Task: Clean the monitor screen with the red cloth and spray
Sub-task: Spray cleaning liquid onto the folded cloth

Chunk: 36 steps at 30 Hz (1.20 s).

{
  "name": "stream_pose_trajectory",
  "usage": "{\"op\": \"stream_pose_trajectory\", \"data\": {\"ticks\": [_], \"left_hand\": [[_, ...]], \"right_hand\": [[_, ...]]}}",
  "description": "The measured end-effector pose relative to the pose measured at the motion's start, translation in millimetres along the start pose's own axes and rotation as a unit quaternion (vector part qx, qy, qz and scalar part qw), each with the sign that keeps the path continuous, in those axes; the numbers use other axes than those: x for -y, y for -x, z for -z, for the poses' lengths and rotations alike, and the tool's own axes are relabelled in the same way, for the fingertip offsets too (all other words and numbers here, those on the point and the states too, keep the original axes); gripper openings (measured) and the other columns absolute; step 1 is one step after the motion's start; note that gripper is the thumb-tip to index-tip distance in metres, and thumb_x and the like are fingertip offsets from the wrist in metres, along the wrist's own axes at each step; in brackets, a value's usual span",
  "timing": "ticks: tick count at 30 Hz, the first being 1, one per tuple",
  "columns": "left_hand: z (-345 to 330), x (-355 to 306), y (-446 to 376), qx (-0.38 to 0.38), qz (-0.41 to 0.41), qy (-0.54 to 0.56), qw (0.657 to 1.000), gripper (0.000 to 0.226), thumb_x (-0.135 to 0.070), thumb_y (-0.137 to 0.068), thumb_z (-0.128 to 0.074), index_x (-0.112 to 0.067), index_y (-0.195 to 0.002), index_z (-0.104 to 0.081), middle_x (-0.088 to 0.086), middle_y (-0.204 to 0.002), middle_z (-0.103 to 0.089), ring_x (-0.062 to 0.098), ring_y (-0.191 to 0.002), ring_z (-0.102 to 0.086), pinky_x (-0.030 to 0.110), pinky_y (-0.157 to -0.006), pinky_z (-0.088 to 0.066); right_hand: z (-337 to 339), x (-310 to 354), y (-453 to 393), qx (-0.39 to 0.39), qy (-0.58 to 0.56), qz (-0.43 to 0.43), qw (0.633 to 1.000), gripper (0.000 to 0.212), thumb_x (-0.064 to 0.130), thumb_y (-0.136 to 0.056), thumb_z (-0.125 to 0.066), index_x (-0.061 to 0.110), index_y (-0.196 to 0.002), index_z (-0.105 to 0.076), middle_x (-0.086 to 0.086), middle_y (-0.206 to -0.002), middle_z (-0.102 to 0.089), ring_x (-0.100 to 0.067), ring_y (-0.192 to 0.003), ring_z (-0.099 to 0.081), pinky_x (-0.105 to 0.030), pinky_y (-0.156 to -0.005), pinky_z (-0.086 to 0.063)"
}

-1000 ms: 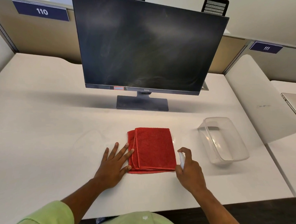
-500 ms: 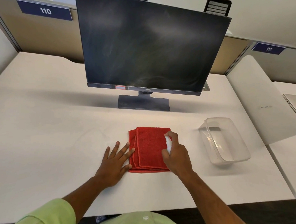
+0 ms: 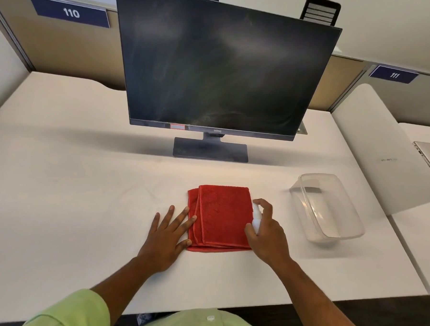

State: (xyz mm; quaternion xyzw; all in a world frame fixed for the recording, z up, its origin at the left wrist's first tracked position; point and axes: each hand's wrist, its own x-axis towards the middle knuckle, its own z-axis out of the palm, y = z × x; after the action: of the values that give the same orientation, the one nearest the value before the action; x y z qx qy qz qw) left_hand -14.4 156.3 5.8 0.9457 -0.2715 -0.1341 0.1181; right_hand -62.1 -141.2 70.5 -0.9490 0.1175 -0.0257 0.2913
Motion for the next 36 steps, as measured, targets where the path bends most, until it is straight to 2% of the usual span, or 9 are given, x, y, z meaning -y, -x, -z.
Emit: {"op": "stream_pose_trajectory", "data": {"ticks": [5,9,13,16,20,23,29,32,36], "left_hand": [[-0.9,0.2,0.6,-0.008,-0.003,-0.001,1.000,0.064,-0.065,-0.097,-0.010,-0.047,-0.155,0.012,-0.017,-0.165,0.016,0.021,-0.151,0.025,0.049,-0.122,0.010],[-0.7,0.1,0.8,-0.017,-0.006,0.000,1.000,0.064,-0.063,-0.098,-0.013,-0.045,-0.156,0.006,-0.015,-0.166,0.011,0.023,-0.152,0.020,0.051,-0.123,0.005],[0.7,-1.2,0.8,-0.017,-0.007,0.002,1.000,0.064,-0.063,-0.098,-0.014,-0.044,-0.157,0.002,-0.014,-0.167,0.008,0.023,-0.153,0.018,0.052,-0.123,0.003],[0.4,-0.4,0.6,-0.010,-0.006,-0.001,1.000,0.065,-0.064,-0.097,-0.012,-0.044,-0.157,0.004,-0.015,-0.166,0.010,0.022,-0.152,0.020,0.052,-0.123,0.004],[-0.8,0.1,0.3,-0.003,-0.001,-0.004,1.000,0.064,-0.064,-0.097,-0.013,-0.047,-0.155,0.008,-0.018,-0.165,0.014,0.020,-0.152,0.023,0.050,-0.123,0.006],[0.0,-0.5,0.3,-0.004,-0.001,-0.001,1.000,0.064,-0.063,-0.098,-0.016,-0.047,-0.156,0.007,-0.018,-0.166,0.013,0.019,-0.152,0.023,0.050,-0.123,0.006],[1.4,-2.4,1.0,-0.006,0.003,0.001,1.000,0.064,-0.063,-0.097,-0.014,-0.047,-0.155,0.008,-0.019,-0.165,0.015,0.018,-0.151,0.024,0.050,-0.123,0.005],[1.9,-3.8,1.1,-0.006,0.005,0.006,1.000,0.064,-0.062,-0.098,-0.016,-0.047,-0.155,0.007,-0.019,-0.165,0.014,0.018,-0.151,0.023,0.050,-0.123,0.005],[0.6,-3.3,1.1,-0.009,0.008,0.010,1.000,0.064,-0.063,-0.097,-0.014,-0.048,-0.155,0.009,-0.020,-0.164,0.016,0.018,-0.151,0.025,0.050,-0.123,0.007]], "right_hand": [[19.4,-28.0,-12.1,0.025,-0.044,-0.038,0.998,0.078,0.013,-0.097,-0.064,0.042,-0.147,-0.010,0.000,-0.082,-0.064,-0.012,-0.058,-0.066,-0.021,-0.056,-0.052],[30.7,-43.9,-24.3,-0.049,-0.067,-0.027,0.996,0.085,0.012,-0.096,-0.069,0.034,-0.154,-0.010,0.012,-0.096,-0.058,-0.010,-0.066,-0.064,-0.030,-0.069,-0.053],[37.9,-57.8,-37.0,-0.108,-0.076,-0.043,0.990,0.082,0.013,-0.095,-0.071,0.035,-0.149,-0.014,0.001,-0.102,-0.065,-0.024,-0.081,-0.067,-0.033,-0.080,-0.050],[38.4,-63.5,-41.6,-0.120,-0.079,-0.060,0.988,0.077,0.013,-0.095,-0.071,0.034,-0.147,-0.018,-0.002,-0.103,-0.067,-0.028,-0.086,-0.068,-0.032,-0.081,-0.048],[37.5,-68.6,-44.8,-0.129,-0.073,-0.068,0.987,0.077,0.010,-0.094,-0.073,0.030,-0.150,-0.023,0.001,-0.105,-0.065,-0.018,-0.087,-0.062,-0.028,-0.084,-0.045],[36.4,-70.3,-48.1,-0.135,-0.077,-0.073,0.985,0.076,0.008,-0.093,-0.074,0.025,-0.151,-0.028,0.000,-0.107,-0.065,-0.019,-0.091,-0.061,-0.027,-0.086,-0.044],[33.0,-71.0,-46.0,-0.150,-0.077,-0.073,0.983,0.080,0.013,-0.091,-0.078,0.033,-0.148,-0.026,0.000,-0.110,-0.066,-0.029,-0.098,-0.070,-0.029,-0.085,-0.048],[34.5,-69.1,-40.0,-0.164,-0.055,-0.071,0.982,0.083,0.019,-0.089,-0.081,0.032,-0.149,-0.024,-0.003,-0.126,-0.069,-0.033,-0.109,-0.070,-0.031,-0.086,-0.051],[38.7,-60.4,-28.8,-0.189,-0.013,-0.048,0.981,0.090,0.025,-0.089,-0.081,0.026,-0.156,-0.021,-0.007,-0.148,-0.056,-0.032,-0.130,-0.060,-0.041,-0.093,-0.056]]}}
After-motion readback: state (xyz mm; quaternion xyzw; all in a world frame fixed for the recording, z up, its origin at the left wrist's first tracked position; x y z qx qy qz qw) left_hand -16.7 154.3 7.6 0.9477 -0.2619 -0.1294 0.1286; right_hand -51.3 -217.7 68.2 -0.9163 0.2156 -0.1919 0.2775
